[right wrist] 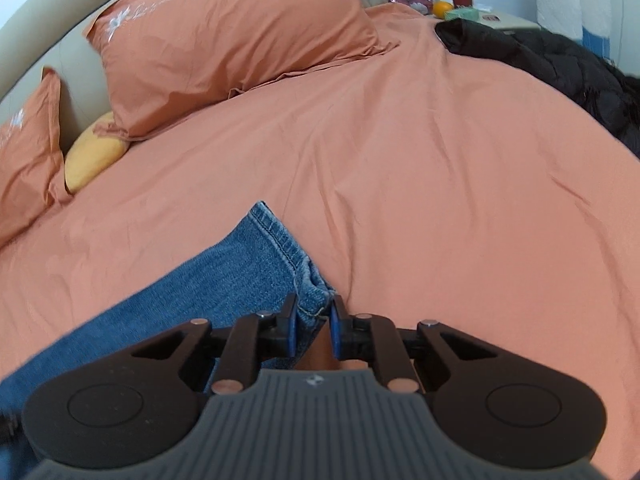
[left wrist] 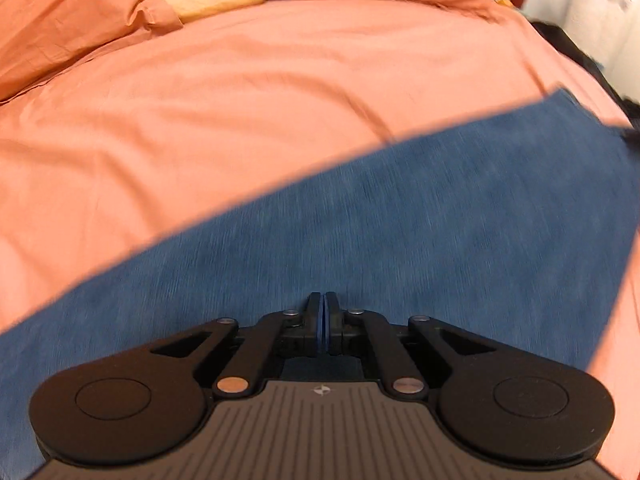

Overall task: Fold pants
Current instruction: 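Grasp the jeans hem cuff with the right gripper while the left gripper holds the leg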

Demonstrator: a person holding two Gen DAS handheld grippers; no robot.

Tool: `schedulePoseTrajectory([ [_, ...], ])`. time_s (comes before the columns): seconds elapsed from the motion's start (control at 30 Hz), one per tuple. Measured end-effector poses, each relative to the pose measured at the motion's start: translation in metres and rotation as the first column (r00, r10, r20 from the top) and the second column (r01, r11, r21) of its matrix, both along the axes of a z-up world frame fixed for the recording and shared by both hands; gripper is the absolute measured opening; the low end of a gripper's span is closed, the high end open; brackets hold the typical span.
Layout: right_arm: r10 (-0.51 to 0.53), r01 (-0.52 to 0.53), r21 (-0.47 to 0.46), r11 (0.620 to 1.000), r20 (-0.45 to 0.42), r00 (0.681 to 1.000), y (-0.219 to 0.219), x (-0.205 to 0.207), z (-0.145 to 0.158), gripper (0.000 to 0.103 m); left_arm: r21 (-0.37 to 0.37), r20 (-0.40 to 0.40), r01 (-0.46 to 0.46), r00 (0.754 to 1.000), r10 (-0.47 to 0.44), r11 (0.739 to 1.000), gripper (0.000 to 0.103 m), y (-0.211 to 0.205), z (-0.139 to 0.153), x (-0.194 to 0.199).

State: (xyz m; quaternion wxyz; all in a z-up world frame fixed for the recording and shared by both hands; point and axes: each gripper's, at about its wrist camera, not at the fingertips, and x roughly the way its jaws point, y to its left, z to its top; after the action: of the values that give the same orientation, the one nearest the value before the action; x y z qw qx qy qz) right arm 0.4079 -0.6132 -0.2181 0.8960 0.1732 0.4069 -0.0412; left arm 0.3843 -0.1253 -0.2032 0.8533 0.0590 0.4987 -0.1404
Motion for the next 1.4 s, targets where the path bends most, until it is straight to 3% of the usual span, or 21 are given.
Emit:
schedulePoseTrajectory([
  [0.2, 0.036, -0.036, -0.034, 0.999, -0.01, 0.999, -0.001, 0.001, -0.006, 0.01, -0.047, -0.028, -0.09, 0.996, 0.089, 0.995, 0.005, -0.005, -0.006, 0.052],
  [0.37, 0.047, -0.047, -0.031, 0.998, -0.021, 0.999, -0.003, 0.004, -0.01, 0.01, -0.049, -0.007, -0.078, 0.997, 0.077, 0.996, 0.005, -0.013, 0.01, 0.046],
  [0.5, 0.056, -0.057, -0.041, 0.998, -0.019, 0.998, -0.001, 0.005, -0.009, 0.01, -0.099, -0.027, 0.059, 0.998, -0.062, 0.993, 0.005, -0.035, 0.019, 0.024],
  [0.63, 0.061, -0.062, -0.06, 0.996, -0.008, 0.998, 0.004, 0.003, -0.005, 0.01, -0.026, -0.005, 0.149, 0.989, -0.15, 0.988, 0.005, -0.07, 0.005, 0.02],
  [0.7, 0.061, -0.061, -0.066, 0.996, -0.001, 0.998, 0.006, 0.002, -0.002, 0.01, -0.007, 0.002, 0.124, 0.992, -0.124, 0.992, 0.005, -0.076, -0.004, 0.039],
  [0.77, 0.067, -0.066, -0.078, 0.995, 0.008, 0.998, 0.008, -0.001, 0.002, 0.01, -0.033, 0.002, 0.066, 0.998, -0.065, 0.997, 0.006, -0.075, -0.009, 0.058],
  [0.87, 0.072, -0.071, -0.083, 0.994, 0.014, 0.997, 0.01, -0.002, 0.005, 0.01, -0.068, -0.053, -0.006, 0.999, 0.003, 0.998, 0.006, -0.072, -0.011, 0.073],
  [0.97, 0.076, -0.075, -0.088, 0.993, 0.013, 0.997, 0.011, -0.002, 0.008, 0.01, -0.024, -0.027, 0.035, 0.999, -0.036, 0.999, 0.005, -0.078, -0.001, 0.061],
  [1.07, 0.083, -0.08, -0.088, 0.993, 0.026, 0.996, 0.012, -0.003, 0.015, 0.01, -0.041, -0.07, 0.077, 0.994, -0.08, 0.996, 0.005, -0.075, 0.009, 0.037],
  [1.27, 0.1, -0.092, -0.112, 0.989, 0.064, 0.993, 0.021, -0.011, 0.037, 0.01, -0.129, -0.141, 0.215, 0.962, -0.233, 0.968, 0.004, -0.077, 0.01, -0.024],
  [1.4, 0.098, -0.088, -0.115, 0.989, 0.088, 0.991, 0.029, -0.02, 0.052, 0.01, -0.161, -0.18, 0.223, 0.951, -0.25, 0.962, 0.004, -0.093, -0.007, -0.051],
])
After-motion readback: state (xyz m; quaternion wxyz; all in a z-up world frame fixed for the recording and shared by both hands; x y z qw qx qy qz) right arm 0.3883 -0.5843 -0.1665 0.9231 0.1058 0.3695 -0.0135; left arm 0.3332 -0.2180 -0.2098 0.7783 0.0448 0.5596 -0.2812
